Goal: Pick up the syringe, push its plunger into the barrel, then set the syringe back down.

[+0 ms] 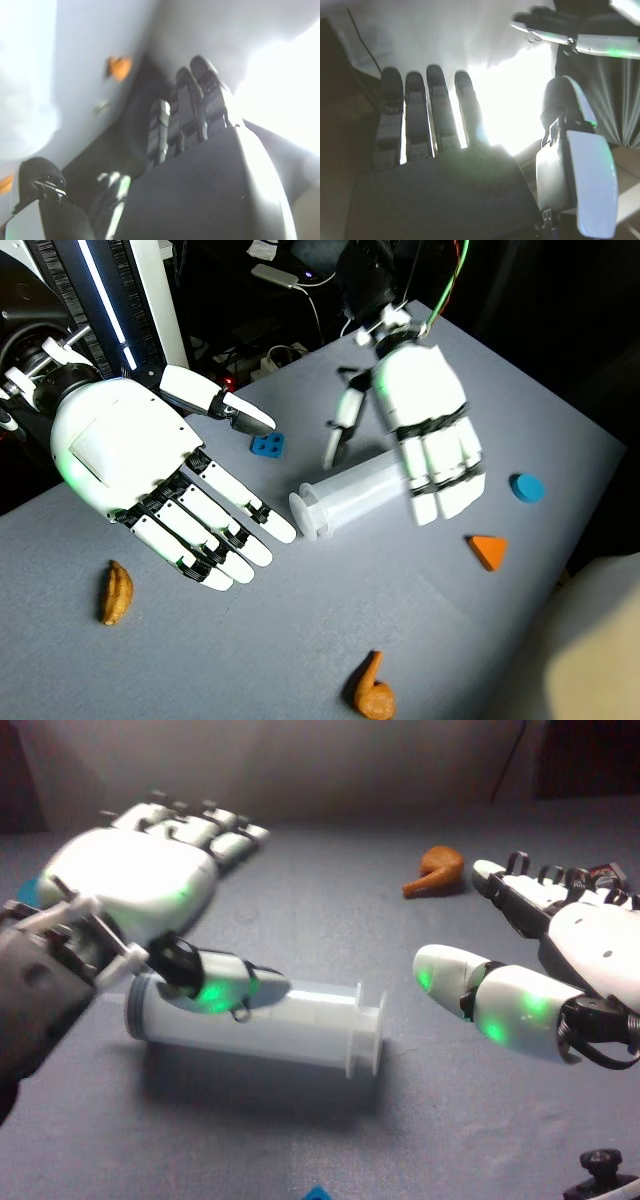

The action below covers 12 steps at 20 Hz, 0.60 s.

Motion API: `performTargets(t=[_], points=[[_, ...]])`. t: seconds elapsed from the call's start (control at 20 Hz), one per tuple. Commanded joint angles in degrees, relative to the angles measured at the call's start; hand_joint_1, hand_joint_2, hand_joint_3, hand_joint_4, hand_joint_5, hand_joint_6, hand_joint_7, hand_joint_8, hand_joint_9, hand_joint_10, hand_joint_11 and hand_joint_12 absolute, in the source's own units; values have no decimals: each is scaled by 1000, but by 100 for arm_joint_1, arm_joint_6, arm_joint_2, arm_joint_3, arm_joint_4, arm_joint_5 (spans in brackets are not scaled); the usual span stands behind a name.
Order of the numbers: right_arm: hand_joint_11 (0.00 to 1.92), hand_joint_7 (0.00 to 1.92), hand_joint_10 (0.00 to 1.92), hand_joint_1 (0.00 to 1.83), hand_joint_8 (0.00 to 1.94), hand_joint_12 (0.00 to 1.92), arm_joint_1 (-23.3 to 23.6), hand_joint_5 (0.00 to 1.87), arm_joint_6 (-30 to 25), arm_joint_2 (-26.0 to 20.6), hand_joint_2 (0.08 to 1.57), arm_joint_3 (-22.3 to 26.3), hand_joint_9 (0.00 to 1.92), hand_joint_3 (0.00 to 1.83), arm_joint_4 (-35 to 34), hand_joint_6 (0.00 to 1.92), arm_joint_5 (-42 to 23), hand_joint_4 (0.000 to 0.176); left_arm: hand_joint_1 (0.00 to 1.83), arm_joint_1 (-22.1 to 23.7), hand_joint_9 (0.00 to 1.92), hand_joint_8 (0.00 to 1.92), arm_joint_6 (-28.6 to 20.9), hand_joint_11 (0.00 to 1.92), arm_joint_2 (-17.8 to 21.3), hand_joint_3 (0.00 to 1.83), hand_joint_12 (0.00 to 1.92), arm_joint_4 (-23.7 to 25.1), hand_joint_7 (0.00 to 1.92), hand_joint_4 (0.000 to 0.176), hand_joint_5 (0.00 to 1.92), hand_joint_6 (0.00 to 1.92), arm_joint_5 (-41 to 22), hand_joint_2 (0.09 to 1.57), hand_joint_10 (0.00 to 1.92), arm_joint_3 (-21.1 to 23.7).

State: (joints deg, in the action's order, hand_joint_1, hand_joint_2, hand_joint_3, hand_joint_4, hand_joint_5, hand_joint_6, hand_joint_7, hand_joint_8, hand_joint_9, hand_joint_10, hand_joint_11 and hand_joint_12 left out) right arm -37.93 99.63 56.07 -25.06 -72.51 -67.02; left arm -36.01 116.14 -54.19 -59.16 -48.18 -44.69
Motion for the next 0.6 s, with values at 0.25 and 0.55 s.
performTargets(t=[0.25, 0.55], points=[[0, 177, 4, 0, 3, 674, 15, 125, -27, -6, 1125, 0, 140, 0, 504, 4, -301, 53, 428, 57, 197, 9, 142, 0, 401, 0, 642, -373, 139, 59, 183, 8, -1111, 892, 6, 600], [0, 259, 9, 8, 8, 790, 12, 208, -47, -4, 1121, 1, 195, 0, 503, 13, -254, 43, 394, 118, 334, 4, 169, 68, 664, 1, 832, -558, 266, 43, 288, 3, -1415, 920, 10, 987]])
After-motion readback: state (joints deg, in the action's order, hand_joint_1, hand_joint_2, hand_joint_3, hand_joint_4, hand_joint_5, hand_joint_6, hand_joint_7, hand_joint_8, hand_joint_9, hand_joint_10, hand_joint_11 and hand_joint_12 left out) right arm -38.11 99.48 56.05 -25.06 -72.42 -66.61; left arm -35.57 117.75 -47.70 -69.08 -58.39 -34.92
